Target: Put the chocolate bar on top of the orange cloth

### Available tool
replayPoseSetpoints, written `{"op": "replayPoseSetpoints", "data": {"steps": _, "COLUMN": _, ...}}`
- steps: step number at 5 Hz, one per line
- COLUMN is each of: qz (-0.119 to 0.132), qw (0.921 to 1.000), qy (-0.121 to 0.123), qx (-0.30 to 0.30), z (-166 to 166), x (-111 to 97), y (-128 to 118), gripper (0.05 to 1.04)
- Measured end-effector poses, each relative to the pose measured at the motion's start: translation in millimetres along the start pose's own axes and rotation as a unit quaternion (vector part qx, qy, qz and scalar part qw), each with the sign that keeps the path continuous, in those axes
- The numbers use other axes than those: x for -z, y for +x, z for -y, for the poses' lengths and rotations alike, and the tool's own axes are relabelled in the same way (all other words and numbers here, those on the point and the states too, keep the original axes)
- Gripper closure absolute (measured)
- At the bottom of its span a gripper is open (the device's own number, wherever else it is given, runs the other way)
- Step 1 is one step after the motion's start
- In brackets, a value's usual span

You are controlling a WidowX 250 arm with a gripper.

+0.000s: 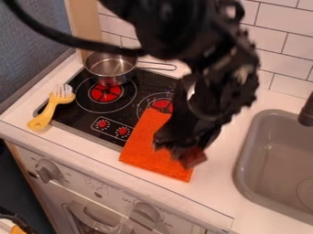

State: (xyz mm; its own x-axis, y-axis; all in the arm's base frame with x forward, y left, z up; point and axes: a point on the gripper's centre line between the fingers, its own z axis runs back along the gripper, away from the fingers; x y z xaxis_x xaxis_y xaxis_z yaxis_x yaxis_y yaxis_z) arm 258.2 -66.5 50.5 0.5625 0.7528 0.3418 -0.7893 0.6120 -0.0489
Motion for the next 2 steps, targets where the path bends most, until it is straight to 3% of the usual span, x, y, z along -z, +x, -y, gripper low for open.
{"op": "replayPoseSetpoints", "data": {"steps": 2, "qz": 0.011, "qw": 0.9991, "qy": 0.038, "qx": 0.018, "z": -9, "x": 30, "y": 11, "gripper": 0.497}}
